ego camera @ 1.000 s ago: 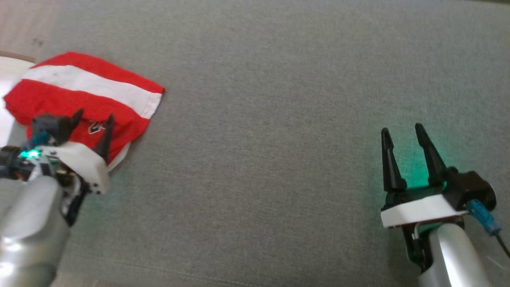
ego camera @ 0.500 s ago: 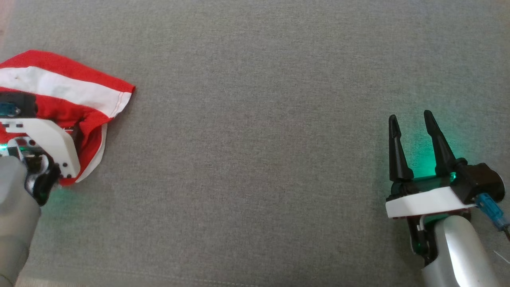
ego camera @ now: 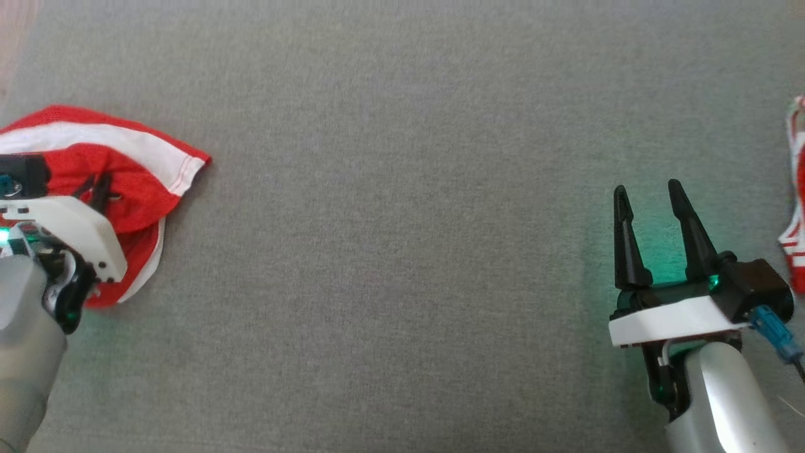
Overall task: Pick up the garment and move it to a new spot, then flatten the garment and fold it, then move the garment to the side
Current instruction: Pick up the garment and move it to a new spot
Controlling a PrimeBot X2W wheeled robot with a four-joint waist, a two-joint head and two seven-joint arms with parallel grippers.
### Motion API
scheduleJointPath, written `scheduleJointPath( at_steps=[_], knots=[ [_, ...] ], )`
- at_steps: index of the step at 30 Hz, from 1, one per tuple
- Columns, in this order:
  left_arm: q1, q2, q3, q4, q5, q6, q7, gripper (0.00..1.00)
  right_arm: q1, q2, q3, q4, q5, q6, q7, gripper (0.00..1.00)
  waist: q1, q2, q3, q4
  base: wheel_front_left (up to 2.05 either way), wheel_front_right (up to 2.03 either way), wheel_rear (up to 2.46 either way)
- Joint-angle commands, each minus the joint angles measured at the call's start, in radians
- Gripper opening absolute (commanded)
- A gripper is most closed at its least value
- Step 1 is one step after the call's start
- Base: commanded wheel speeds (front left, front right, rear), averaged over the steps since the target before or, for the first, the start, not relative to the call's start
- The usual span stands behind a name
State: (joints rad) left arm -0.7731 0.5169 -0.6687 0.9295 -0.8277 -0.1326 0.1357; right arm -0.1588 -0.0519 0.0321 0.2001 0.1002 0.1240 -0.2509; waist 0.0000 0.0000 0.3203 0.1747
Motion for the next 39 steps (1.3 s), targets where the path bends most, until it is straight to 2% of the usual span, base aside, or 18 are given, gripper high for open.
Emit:
scheduleJointPath(
  at_steps=[1,7,11,15,28,33,39],
  knots=[
    [-0.037,0.059,0.017,-0.037,-0.004,0.002,-0.054,0.00,-0.012,0.000,0.028,-0.018,0.016,0.007,-0.011,1.00,0.0000,0.0000,-0.048,-0.017,0.00,0.00,0.00],
    [-0.023,0.046,-0.031,-0.147,-0.021,0.002,-0.108,0.00,0.001,0.001,0.036,-0.004,0.048,0.007,-0.011,1.00,0.0000,0.0000,-0.106,-0.038,0.00,0.00,0.00],
    [-0.017,0.050,-0.076,-0.211,0.009,0.002,-0.126,0.00,0.005,0.001,0.041,-0.001,0.065,0.007,-0.011,1.00,0.0000,0.0000,-0.125,-0.048,0.00,0.00,0.00],
    [-0.006,0.014,-0.100,-0.281,0.015,0.004,-0.141,0.00,0.010,0.001,0.052,0.002,0.081,0.007,-0.011,1.00,0.0000,0.0000,-0.144,-0.065,0.00,0.00,0.00],
    [0.054,-0.188,-0.177,-0.497,0.033,0.083,-0.172,0.00,0.012,0.002,0.069,0.002,0.120,0.007,-0.011,1.00,0.0000,0.0000,-0.163,-0.145,0.00,0.00,0.00],
    [0.063,-0.278,-0.208,-0.525,0.044,0.114,-0.191,0.00,0.009,0.002,0.076,0.001,0.129,0.007,-0.011,1.00,0.0000,0.0000,-0.156,-0.176,0.00,0.00,0.00],
    [0.067,-0.374,-0.244,-0.515,0.056,0.130,-0.217,0.00,0.012,0.002,0.082,0.001,0.144,0.007,-0.011,1.00,0.0000,0.0000,-0.154,-0.207,0.00,0.00,0.00]
  ],
)
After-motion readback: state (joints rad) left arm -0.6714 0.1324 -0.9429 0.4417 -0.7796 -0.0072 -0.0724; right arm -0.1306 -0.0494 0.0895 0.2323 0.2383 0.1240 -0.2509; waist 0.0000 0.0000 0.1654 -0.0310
